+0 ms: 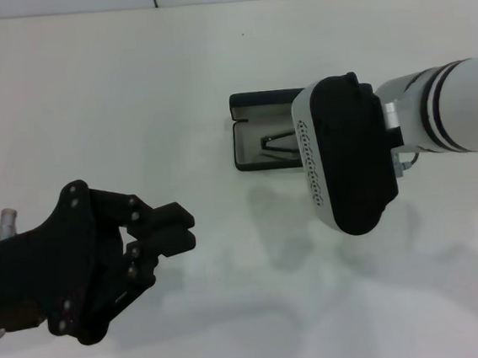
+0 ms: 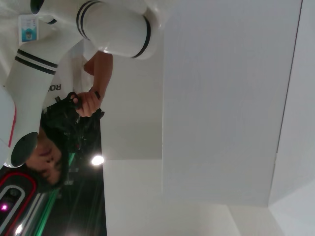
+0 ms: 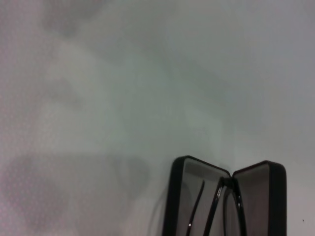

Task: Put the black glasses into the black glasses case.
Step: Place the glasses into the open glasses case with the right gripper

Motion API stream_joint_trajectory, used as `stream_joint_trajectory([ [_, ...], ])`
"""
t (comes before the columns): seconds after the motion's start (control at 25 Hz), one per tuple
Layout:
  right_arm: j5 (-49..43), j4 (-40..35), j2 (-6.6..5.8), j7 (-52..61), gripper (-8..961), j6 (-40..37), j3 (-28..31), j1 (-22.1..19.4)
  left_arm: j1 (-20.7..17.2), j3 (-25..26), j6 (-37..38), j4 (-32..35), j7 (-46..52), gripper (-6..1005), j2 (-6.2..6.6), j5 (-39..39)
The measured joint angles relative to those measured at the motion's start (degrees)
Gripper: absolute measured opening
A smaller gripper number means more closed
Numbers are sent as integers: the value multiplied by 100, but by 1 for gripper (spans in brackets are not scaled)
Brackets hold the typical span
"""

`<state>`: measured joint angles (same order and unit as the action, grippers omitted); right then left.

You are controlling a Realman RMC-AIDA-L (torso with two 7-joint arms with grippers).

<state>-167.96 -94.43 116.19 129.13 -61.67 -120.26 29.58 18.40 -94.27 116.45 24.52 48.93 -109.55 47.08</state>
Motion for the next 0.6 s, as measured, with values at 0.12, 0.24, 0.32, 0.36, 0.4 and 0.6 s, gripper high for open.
stream_joint_trajectory([
  [0.12, -107, 281, 0, 11, 47, 325, -51, 28, 21, 0, 0, -15, -2, 98, -10, 4],
  [0.24, -190, 494, 0, 26, 48, 548, -105, 54, 23, 0, 0, -19, -3, 98, -17, 2],
  [0.32, -194, 583, 0, 43, 48, 608, -109, 80, 23, -1, -1, -25, -5, 98, -20, -10],
  [0.36, -197, 634, 0, 70, 48, 654, -112, 101, 23, -2, -2, -25, -5, 98, -22, -13],
  [0.4, -199, 677, 0, 81, 48, 689, -114, 116, 23, -3, -3, -26, -5, 98, -25, -16],
  [0.6, -204, 871, 1, 105, 49, 894, -215, 170, 23, 39, -7, -42, -7, 99, -53, -21],
])
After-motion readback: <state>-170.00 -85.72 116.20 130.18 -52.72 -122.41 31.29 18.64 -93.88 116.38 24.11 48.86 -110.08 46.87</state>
